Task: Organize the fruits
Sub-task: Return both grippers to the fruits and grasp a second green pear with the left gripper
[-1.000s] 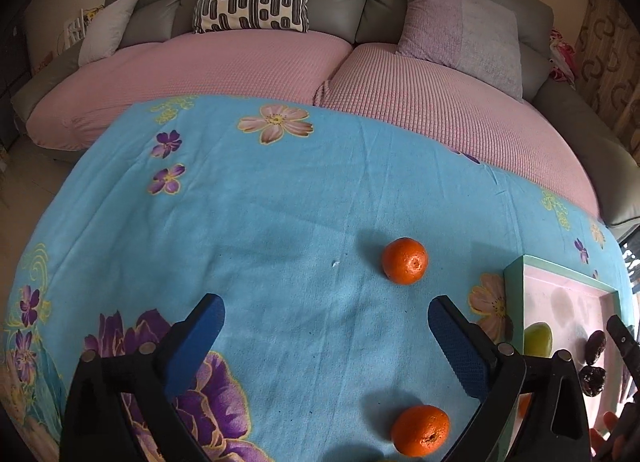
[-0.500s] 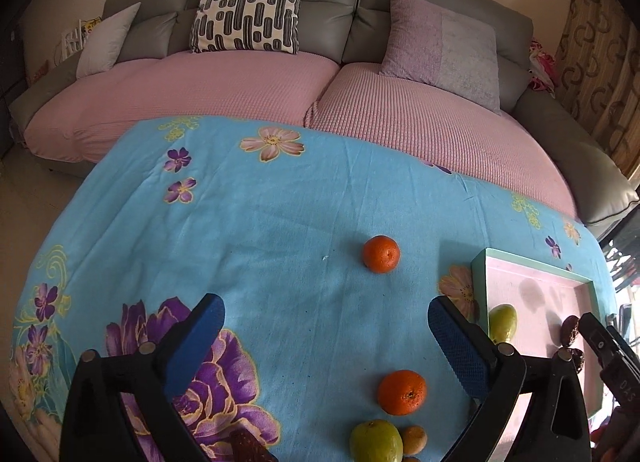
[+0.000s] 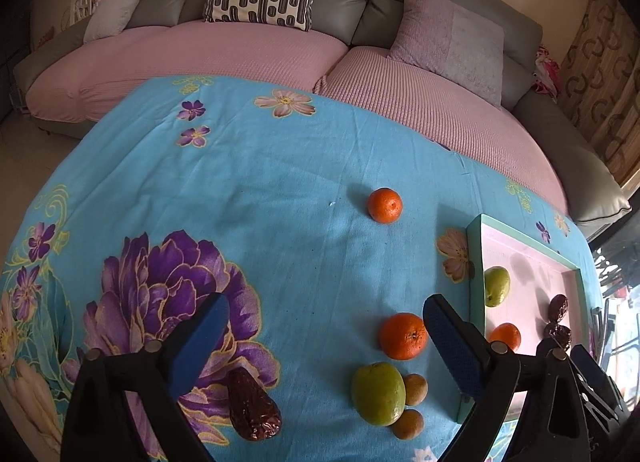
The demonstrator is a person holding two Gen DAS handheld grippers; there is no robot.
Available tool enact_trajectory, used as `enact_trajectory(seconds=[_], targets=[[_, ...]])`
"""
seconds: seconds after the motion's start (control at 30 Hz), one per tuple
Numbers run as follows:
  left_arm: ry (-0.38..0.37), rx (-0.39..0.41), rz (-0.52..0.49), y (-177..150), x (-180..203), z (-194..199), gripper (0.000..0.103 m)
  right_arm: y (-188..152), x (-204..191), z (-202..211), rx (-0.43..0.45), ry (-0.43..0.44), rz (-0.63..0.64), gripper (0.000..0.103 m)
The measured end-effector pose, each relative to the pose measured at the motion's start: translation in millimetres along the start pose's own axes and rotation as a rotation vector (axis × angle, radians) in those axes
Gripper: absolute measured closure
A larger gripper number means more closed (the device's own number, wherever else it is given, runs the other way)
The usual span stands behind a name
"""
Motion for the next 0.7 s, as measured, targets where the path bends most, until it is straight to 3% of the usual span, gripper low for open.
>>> enact_trajectory(seconds=[0.1, 0.27, 0.33, 0.43, 0.7], targets=[[-0.034, -0.033, 0.007, -11.7, 3.5, -3.8, 0.008, -6.0, 1.1, 3.8, 0.002, 0.010, -0.022, 0.011], [-0.129, -0.123, 0.049, -32.5, 13.5, -16.2, 0.026, -6.3, 5.7, 3.4, 0.001, 0.008, -0.039, 0.011], [-0.143, -0.144, 0.042, -40.1, 18.7, -18.4, 0.027, -6.3, 9.1, 2.0, -0.005, 0.007, -0.051, 0.011], [-0.168, -0.180, 0.031, -51.3, 26.8, -22.3, 0.042, -7.5, 11.0, -1.0, -0.018, 0.009, -0.057, 0.011], [-0.206, -0.259, 0.042, -70.9, 36.9, -33.8, 0.051, -6.8, 3.8, -0.9, -0.017, 0.022, -0.037, 0.011]])
Point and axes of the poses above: each gripper's, at about its wrist camera, not at the fingertips, and z roughly against the way its jaws point, x to its right, y to its top, the point moved 10 cm from there along -z, roughly the way its jaws point, and after that the axes turned 1 degree about -x, right-handed, at the moved point
